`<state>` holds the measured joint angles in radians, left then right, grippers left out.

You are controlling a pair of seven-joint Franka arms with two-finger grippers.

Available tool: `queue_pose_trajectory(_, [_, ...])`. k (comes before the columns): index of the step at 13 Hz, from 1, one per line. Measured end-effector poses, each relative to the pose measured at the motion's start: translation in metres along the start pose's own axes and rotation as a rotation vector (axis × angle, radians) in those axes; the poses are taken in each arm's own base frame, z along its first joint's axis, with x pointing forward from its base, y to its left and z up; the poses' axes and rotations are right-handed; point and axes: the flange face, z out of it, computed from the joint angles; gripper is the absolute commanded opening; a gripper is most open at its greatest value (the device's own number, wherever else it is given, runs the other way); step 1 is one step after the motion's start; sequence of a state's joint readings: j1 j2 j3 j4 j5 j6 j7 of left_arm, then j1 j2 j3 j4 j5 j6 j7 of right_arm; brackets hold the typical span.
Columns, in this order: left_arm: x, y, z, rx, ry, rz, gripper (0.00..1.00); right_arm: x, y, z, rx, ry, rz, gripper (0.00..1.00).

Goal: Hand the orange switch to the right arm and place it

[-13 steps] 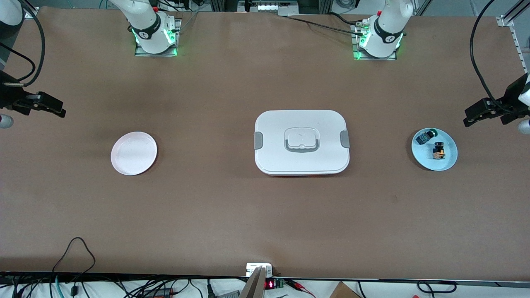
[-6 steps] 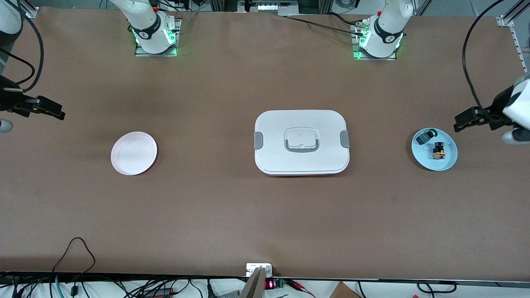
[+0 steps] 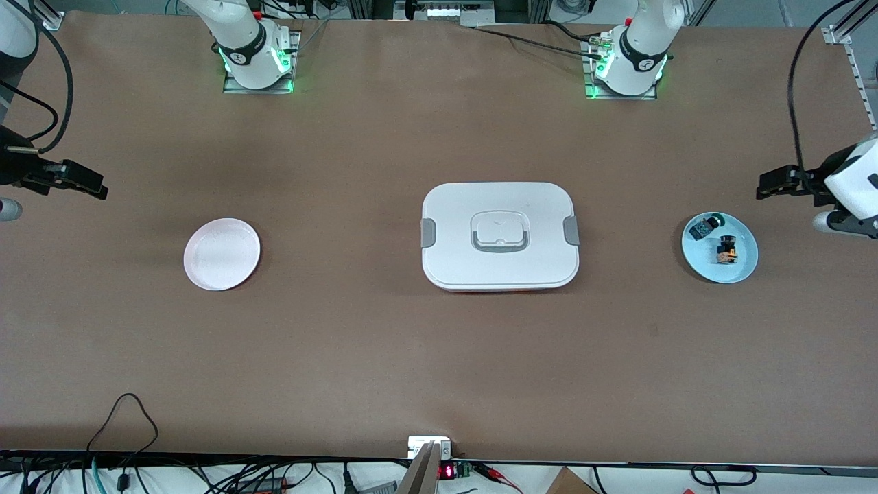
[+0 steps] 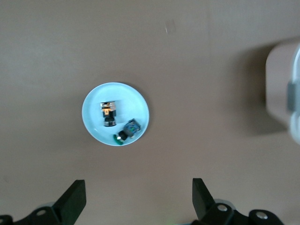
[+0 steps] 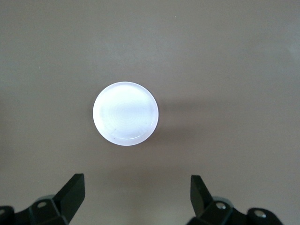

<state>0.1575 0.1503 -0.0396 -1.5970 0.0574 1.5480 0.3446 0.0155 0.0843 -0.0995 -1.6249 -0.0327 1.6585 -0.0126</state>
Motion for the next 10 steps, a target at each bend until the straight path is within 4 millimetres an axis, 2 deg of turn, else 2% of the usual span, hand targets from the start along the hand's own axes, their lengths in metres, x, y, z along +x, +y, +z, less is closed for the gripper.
queue_pose_trajectory(4, [-0.006,-0.041,0.064,-0.042,-0.039,0.284,1.0,0.001,0.004,0.003,0.0,-0.004,0.007,1.0])
queue_pose_trajectory(6, [-0.006,-0.045,0.094,-0.057,-0.049,0.429,1.0,0.001,0.002,0.002,0.0,-0.001,0.004,1.0])
queue_pose_trajectory(10, [-0.006,-0.039,0.158,-0.061,-0.031,0.799,1.0,0.002,-0.004,-0.009,0.001,0.02,-0.006,1.0])
